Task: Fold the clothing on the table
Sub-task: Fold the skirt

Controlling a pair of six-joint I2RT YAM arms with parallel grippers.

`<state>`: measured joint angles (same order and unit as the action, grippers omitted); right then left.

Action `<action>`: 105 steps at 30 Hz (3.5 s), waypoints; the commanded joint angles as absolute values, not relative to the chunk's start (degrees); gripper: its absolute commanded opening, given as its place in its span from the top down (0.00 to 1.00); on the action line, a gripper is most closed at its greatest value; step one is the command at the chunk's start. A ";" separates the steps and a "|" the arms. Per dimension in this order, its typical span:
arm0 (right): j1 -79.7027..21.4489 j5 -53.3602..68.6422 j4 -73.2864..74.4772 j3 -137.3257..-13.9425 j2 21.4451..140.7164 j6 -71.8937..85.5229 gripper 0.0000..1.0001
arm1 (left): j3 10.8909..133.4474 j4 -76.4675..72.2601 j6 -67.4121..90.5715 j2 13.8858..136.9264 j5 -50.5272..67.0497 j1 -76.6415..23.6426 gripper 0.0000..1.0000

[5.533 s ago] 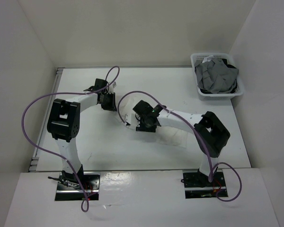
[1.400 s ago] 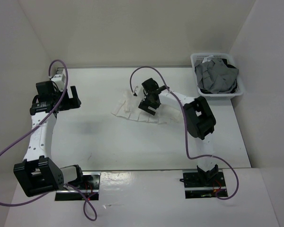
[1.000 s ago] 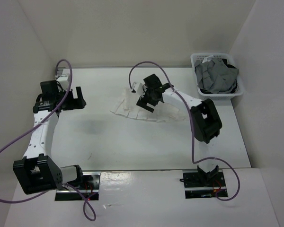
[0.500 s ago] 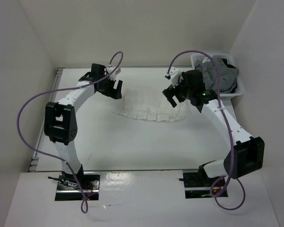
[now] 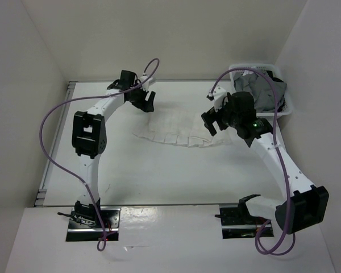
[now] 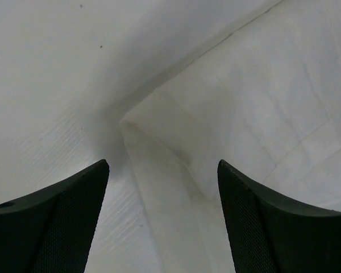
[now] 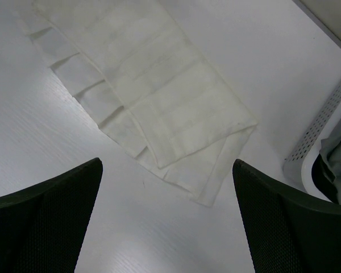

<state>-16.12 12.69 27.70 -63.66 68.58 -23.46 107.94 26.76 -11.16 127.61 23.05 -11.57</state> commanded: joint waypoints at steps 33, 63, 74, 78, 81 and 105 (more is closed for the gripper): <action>-12.83 10.39 25.31 -62.83 69.67 -14.60 0.01 | 89.68 29.09 -0.63 121.91 19.34 -9.06 1.00; -14.68 29.79 25.75 -83.40 114.08 -0.79 0.01 | 68.91 23.99 12.22 108.80 12.66 5.44 1.00; -20.47 30.50 24.70 -85.08 119.35 1.05 0.01 | 69.43 23.47 12.74 109.86 14.50 5.98 1.00; -23.81 29.71 24.17 -85.08 120.50 1.05 0.02 | 69.43 23.47 12.74 109.86 15.12 5.98 1.00; -24.87 29.18 24.17 -85.08 121.63 1.05 0.14 | 69.43 23.47 12.74 109.34 15.73 5.98 1.00; -18.02 29.17 25.31 -81.65 116.28 -2.37 0.25 | 69.43 23.47 11.16 109.34 17.31 5.98 1.00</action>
<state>-17.47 28.73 24.64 -82.81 118.61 -1.37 69.84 23.62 12.03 108.27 15.86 5.93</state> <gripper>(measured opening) 0.752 0.019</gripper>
